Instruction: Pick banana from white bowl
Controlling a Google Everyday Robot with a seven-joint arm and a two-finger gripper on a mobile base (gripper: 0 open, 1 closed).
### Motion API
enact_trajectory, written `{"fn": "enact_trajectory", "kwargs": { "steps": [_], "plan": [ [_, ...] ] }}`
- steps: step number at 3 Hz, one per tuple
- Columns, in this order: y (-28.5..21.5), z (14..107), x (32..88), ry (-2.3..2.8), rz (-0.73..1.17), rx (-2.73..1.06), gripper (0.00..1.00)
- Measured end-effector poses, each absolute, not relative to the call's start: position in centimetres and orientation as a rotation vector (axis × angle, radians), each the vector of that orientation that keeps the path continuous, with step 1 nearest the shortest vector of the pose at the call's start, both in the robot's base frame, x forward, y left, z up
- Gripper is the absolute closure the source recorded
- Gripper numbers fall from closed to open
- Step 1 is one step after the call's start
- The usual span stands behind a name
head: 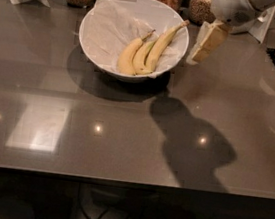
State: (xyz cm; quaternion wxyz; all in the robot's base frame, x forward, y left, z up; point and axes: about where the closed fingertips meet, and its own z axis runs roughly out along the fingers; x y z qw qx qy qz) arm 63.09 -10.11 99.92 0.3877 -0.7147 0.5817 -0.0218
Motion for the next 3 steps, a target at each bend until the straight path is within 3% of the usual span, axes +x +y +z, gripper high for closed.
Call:
{"fn": "enact_trajectory", "kwargs": {
  "steps": [1,3],
  "plan": [
    [-8.3,99.5,66.3,1.457,-0.064,-1.857,0.06],
    [-6.7,97.8,70.3,1.453,-0.051,-1.884,0.49]
  ]
}}
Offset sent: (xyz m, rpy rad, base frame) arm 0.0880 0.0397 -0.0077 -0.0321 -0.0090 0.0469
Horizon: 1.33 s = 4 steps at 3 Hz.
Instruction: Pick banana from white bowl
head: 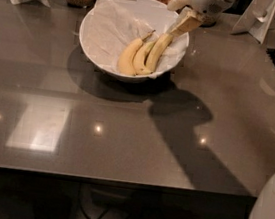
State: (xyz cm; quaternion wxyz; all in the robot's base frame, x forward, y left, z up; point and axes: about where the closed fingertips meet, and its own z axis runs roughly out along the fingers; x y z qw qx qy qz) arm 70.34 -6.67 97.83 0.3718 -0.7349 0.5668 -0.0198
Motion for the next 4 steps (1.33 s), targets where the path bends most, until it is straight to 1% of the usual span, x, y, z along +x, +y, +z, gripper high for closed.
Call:
{"fn": "enact_trajectory", "kwargs": {
  "steps": [1,2,3,4],
  "plan": [
    [-6.8,96.6,71.3,1.461,-0.061,-1.907,0.66],
    [-7.3,94.9,72.2,1.480,-0.056,-1.919,0.50],
    [-7.5,93.8,72.9,1.491,-0.050,-1.925,0.47],
    [-7.4,93.3,73.6,1.489,-0.047,-1.933,0.39]
  ]
}}
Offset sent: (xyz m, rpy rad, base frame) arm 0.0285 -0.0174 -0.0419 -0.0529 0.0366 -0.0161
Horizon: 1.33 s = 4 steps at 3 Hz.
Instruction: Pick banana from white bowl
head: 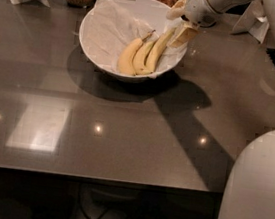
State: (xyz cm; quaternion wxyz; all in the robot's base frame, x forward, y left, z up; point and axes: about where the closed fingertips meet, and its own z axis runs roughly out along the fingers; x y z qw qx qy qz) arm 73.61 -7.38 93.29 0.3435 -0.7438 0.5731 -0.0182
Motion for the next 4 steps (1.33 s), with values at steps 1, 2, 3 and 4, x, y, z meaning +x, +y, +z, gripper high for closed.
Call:
{"fn": "enact_trajectory", "kwargs": {
  "steps": [1,2,3,4],
  "plan": [
    [-7.4,92.7,74.2,1.494,-0.052,-1.947,0.41],
    [-7.5,92.1,74.8,1.501,-0.069,-1.978,0.42],
    [-7.9,91.2,75.2,1.519,-0.093,-2.025,0.44],
    [-8.4,90.6,75.4,1.538,-0.107,-2.047,0.53]
  ]
}}
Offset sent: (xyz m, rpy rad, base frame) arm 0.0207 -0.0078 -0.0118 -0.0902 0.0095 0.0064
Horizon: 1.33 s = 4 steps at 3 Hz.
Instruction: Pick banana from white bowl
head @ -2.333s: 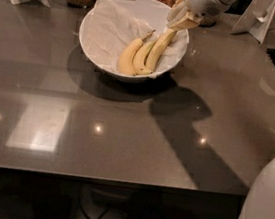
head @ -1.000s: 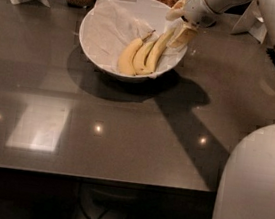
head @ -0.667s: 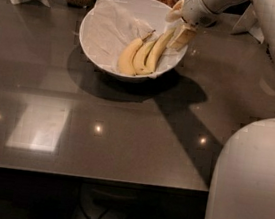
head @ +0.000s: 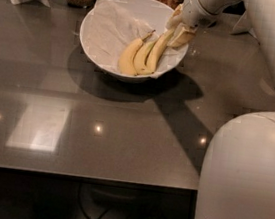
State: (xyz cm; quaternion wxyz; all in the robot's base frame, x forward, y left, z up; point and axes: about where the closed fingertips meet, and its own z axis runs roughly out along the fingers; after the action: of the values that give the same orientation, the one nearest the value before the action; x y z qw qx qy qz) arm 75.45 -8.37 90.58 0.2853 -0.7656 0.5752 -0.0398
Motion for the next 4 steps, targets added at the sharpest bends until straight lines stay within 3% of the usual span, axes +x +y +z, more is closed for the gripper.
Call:
{"fn": "enact_trajectory", "kwargs": {
  "steps": [2,4],
  "plan": [
    [-9.0,90.8,75.2,1.554,-0.127,-2.044,0.94],
    [-9.6,94.1,73.7,1.520,-0.146,-1.958,1.00]
  ]
}}
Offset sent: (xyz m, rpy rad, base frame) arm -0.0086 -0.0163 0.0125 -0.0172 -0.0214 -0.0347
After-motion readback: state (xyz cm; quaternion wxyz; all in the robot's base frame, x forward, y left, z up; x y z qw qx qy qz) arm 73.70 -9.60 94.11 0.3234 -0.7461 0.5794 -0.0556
